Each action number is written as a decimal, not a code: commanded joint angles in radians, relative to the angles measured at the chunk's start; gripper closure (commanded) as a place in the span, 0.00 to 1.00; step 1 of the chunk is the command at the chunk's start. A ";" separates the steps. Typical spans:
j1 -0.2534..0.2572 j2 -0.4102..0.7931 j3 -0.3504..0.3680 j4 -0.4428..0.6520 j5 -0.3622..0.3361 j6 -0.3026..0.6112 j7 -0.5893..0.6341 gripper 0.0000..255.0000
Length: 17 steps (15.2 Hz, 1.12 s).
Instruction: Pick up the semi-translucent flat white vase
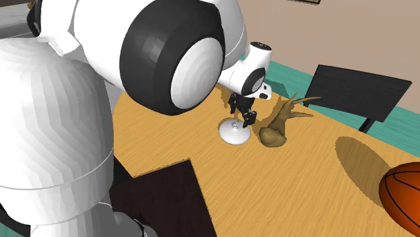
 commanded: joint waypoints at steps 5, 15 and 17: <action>0.018 0.074 -0.014 0.019 -0.029 0.057 0.017 0.00; 0.023 0.098 -0.021 0.018 -0.038 0.081 0.021 1.00; 0.023 0.098 -0.021 0.018 -0.038 0.082 0.022 1.00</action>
